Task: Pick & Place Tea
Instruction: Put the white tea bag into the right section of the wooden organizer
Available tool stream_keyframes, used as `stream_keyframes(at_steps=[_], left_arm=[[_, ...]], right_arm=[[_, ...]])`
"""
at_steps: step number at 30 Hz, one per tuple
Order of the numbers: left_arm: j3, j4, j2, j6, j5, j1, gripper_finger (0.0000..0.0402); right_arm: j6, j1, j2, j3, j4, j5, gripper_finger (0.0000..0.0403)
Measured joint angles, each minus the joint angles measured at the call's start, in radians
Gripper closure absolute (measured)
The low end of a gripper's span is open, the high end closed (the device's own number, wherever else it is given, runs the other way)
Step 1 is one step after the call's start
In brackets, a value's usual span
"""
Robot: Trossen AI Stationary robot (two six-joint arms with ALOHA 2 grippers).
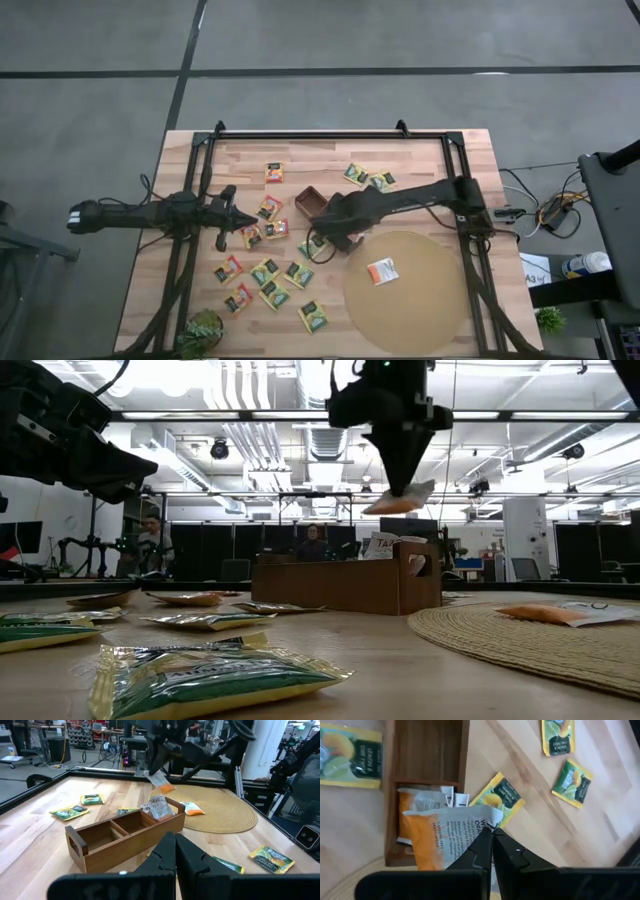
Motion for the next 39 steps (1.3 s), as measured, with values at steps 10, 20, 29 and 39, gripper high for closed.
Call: stream_keyframes(at_steps=[10, 20, 29, 39], left_arm=[[0.000, 0.000, 0.000, 0.000, 0.000, 0.000, 0.0402], [0.000, 0.000, 0.000, 0.000, 0.000, 0.000, 0.0402], [0.000, 0.000, 0.000, 0.000, 0.000, 0.000, 0.0402], [0.000, 0.000, 0.000, 0.000, 0.000, 0.000, 0.0402]], right_arm=[[0.028, 0.000, 0.069, 0.067, -0.018, -0.004, 0.0394], [0.098, -0.001, 0.069, 0.034, -0.019, 0.002, 0.0394], [0.151, -0.005, 0.069, -0.009, -0.012, 0.003, 0.0394], [0.189, -0.011, 0.069, -0.012, -0.001, 0.012, 0.0394]])
